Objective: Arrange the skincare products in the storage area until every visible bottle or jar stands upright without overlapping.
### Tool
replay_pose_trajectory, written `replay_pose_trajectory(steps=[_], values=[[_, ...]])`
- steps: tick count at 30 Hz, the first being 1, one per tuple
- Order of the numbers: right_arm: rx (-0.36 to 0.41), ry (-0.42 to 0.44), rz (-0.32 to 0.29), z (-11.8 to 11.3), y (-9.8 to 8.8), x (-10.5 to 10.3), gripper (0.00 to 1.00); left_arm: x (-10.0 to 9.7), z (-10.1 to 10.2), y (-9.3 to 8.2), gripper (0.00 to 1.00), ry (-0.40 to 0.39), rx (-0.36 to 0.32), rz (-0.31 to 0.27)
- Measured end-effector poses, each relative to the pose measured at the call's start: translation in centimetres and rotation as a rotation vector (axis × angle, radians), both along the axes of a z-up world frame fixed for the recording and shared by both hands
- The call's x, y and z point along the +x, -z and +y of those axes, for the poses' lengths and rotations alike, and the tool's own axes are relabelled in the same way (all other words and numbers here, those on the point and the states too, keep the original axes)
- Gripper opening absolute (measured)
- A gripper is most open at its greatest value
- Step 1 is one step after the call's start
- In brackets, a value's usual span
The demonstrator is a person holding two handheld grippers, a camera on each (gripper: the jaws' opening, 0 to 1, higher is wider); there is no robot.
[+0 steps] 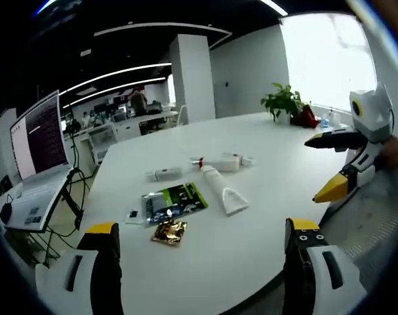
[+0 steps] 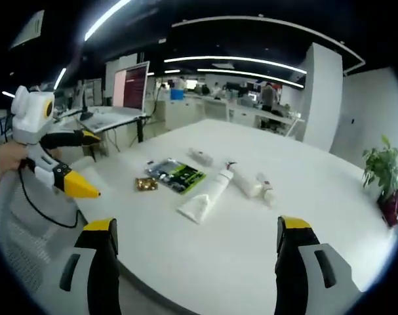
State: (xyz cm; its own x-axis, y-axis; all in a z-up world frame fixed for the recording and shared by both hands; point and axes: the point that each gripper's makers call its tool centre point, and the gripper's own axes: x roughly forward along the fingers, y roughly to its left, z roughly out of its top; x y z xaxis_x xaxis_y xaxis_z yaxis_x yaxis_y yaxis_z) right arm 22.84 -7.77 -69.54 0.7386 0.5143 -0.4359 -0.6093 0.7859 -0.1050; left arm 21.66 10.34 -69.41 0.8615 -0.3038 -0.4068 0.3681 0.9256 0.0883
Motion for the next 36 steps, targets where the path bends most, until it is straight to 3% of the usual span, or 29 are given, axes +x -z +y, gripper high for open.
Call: replay_pose_trajectory(steps=[6,13,20,29,36], values=[[0.022,0.007,0.025,-0.1,0.3,0.0,1.00,0.4,1.4,0.3,0.99,-0.067,-0.004,0.016],[0.023,0.039,0.032,-0.6,0.4,0.1,1.00,0.1,0.9,0.8,0.99,-0.055,0.023,0.037],[0.067,0.103,0.019,-1.8,-0.2,0.4,1.00,0.6,1.3,0.6,0.99,-0.055,0.021,0.014],[0.031,0.078,0.038,-1.4,0.5,0.6,1.00,0.8,1.5,0.5,0.99,-0.067,0.006,0.017],[0.045,0.102,0.043,-1.8,0.5,0.5,1.00,0.3,0.9,1.0,0.99,-0.039,0.009,0.037]])
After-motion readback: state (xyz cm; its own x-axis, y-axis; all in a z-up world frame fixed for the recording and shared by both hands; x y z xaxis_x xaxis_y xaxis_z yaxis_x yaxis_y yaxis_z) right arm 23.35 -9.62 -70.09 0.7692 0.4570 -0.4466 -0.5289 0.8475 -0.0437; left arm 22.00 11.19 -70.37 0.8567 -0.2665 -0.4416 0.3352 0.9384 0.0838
